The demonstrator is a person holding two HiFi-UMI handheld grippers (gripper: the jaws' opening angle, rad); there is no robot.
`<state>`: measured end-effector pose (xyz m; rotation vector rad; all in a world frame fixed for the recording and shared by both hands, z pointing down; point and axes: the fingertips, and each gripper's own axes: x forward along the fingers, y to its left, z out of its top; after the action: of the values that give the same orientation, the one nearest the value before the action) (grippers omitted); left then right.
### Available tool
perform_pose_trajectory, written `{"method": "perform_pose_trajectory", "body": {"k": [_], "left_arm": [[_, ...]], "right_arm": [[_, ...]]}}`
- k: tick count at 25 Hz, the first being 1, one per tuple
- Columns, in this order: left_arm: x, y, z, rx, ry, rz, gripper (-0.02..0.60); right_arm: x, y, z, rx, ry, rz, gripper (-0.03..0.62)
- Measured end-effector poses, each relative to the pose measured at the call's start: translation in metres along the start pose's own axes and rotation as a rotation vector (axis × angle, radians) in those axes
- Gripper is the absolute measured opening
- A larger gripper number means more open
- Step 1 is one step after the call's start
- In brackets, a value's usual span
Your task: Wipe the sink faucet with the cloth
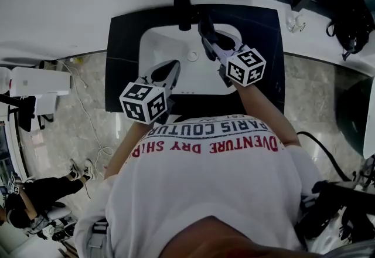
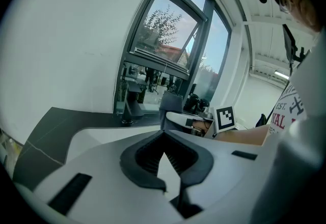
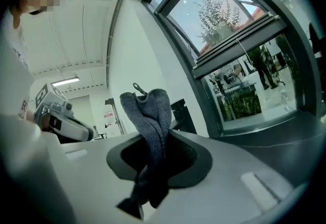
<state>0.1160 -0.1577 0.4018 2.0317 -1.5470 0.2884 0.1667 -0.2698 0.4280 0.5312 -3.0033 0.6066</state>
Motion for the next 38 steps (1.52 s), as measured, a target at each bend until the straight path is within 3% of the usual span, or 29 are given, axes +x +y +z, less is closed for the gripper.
{"method": "perform_pose_trajectory", "body": {"k": [9, 15, 27, 35, 38], "left_arm": [[0.039, 0.06, 0.008, -0.037, 0.041, 0.004, 0.002], [0.063, 0.069, 0.008, -0.045, 0.068, -0.031, 0.002], [0.063, 0.093, 0.009, -0.055, 0.092, -0.026, 0.002], [0.061, 0.103, 0.011, -0.06, 0.092, -0.029, 0.001], [0.06, 0.105, 0.01, -0.064, 0.096, -0.028, 0.002]], "right_arm": [[0.049, -0.02, -0.015, 0.048, 0.01, 0.002, 0.071], [0.064, -0.027, -0.023, 0.029, 0.041, 0.011, 0.071], [0.113, -0.074, 0.022, 0.108, -0.009, -0.022, 0.071], [0.124, -0.079, 0.034, 0.119, -0.002, -0.027, 0.071], [0.118, -0.083, 0.046, 0.129, -0.044, -0.04, 0.071]]}}
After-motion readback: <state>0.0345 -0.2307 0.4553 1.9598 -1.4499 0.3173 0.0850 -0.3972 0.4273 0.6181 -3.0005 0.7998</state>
